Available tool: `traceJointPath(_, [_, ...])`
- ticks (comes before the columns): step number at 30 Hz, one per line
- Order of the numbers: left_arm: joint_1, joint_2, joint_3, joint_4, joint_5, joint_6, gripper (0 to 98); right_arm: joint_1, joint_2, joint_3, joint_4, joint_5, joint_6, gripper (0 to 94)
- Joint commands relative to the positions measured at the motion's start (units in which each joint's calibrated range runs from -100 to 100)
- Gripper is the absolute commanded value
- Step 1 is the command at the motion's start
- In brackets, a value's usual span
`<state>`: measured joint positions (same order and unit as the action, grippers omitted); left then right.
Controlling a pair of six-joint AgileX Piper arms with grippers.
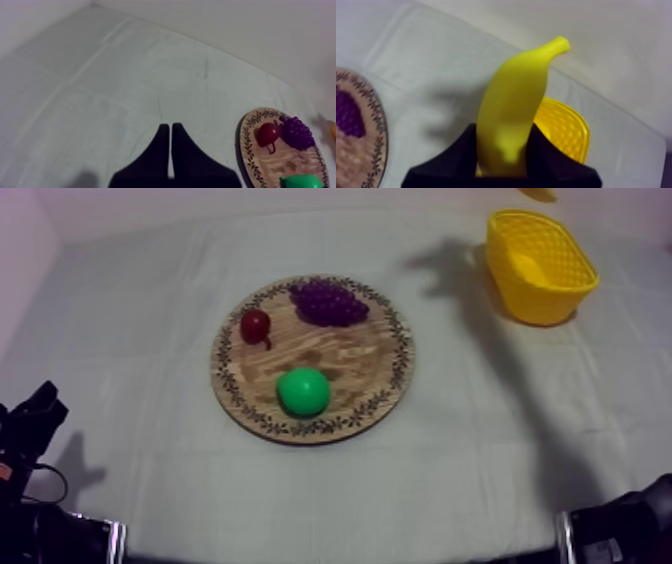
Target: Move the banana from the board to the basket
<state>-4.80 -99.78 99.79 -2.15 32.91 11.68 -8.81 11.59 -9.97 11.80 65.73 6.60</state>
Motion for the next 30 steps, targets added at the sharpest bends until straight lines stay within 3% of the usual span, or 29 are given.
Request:
traceJointPath(1, [0.0,0.0,0.0,-0.03,0.0,0.0,0.1,2.7,0.2,0.2,0.5,-0.8,-2.4,22.2])
traceJointPath(14, [0.0,0.0,0.0,-0.03,0.0,0.0,0.1,7.1,7.4,6.7,3.3,-5.2,-8.1,24.3])
traceJointPath(16, [0.0,0.0,0.0,-0.03,0.0,0.0,0.1,7.4,9.2,6.3,3.6,-5.5,-8.6,29.6])
traceJointPath(20, [0.0,0.0,0.0,-0.03,0.0,0.0,0.1,7.8,11.3,5.9,3.6,-6.8,-7.7,52.2])
traceJointPath(24, [0.0,0.0,0.0,-0.03,0.0,0.0,0.1,8.5,11.6,6.0,4.2,-8.5,-7.8,59.8])
traceJointPath(27, [0.0,0.0,0.0,-0.03,0.0,0.0,0.1,9.1,10.5,6.9,4.0,-9.3,-7.9,58.4])
traceJointPath(30, [0.0,0.0,0.0,-0.03,0.0,0.0,0.1,9.8,6.8,9.5,3.4,-10.8,-7.6,46.1])
